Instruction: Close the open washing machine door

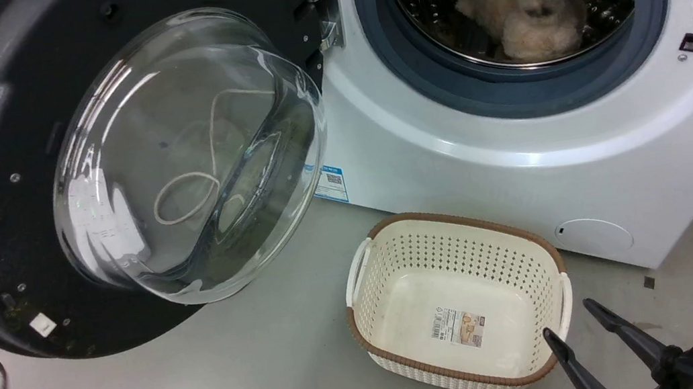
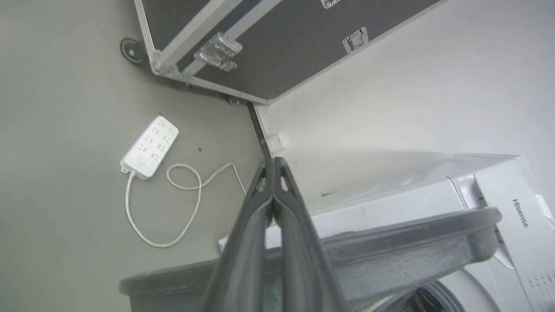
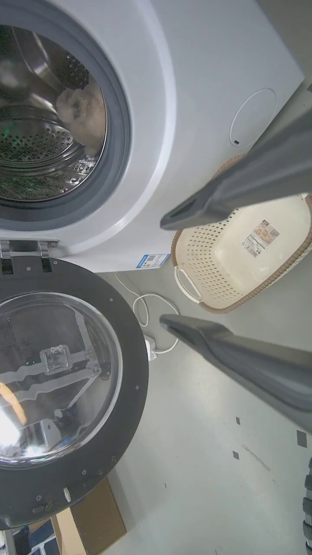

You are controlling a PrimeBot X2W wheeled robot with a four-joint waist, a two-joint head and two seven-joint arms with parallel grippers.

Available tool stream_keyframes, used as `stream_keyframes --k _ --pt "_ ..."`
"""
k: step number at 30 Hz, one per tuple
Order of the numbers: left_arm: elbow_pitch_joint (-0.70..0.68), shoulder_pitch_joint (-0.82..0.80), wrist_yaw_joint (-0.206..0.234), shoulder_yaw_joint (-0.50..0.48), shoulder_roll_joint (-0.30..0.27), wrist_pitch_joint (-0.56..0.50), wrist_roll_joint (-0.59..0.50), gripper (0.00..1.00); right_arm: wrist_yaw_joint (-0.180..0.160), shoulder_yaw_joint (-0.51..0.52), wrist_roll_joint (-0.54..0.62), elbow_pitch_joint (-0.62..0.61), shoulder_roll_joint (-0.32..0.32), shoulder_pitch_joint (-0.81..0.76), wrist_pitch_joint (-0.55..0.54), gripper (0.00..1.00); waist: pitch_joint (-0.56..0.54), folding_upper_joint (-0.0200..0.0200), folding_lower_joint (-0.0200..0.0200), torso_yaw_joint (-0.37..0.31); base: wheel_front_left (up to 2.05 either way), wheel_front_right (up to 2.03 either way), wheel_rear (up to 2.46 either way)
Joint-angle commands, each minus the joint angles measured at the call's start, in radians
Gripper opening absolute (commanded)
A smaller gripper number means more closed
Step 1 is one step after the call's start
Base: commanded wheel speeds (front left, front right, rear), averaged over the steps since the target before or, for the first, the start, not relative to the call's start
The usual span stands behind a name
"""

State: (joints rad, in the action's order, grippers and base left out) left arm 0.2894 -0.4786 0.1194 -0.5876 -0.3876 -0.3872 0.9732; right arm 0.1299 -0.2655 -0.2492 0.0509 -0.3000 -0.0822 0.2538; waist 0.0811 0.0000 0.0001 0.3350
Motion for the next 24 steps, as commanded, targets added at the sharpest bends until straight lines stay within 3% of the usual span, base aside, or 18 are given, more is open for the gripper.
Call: stream_keyframes --k 1,8,18,24 --pt "0.038 -0.024 0.016 -0.006 -0.003 -0.107 0.073 0.0 0.001 -0.008 -0.009 -0.003 -0.012 0.011 0.008 1.0 0.005 0.0 -0.0001 -0.006 0.0 0.0 0.0" --pt "0.042 0.003 -0.002 0.022 0.019 -0.279 0.164 0.0 0.001 0.003 -0.005 -0.007 -0.027 0.018 0.008 1.0 0.027 0.0 -0.0001 -0.017 0.0 0.0 0.0" --pt "-0.034 0.116 -0.062 0.038 0.07 -0.367 0.217 0.0 0.001 0.055 0.002 0.004 -0.012 0.022 0.008 1.0 -0.001 0.0 -0.0001 -0.035 0.0 0.0 0.0" --pt "-0.145 0.246 -0.107 0.073 0.145 -0.437 0.251 0.0 0.001 0.13 0.029 0.025 0.035 0.021 0.008 1.0 -0.052 0.0 -0.0001 -0.055 0.0 0.0 0.0"
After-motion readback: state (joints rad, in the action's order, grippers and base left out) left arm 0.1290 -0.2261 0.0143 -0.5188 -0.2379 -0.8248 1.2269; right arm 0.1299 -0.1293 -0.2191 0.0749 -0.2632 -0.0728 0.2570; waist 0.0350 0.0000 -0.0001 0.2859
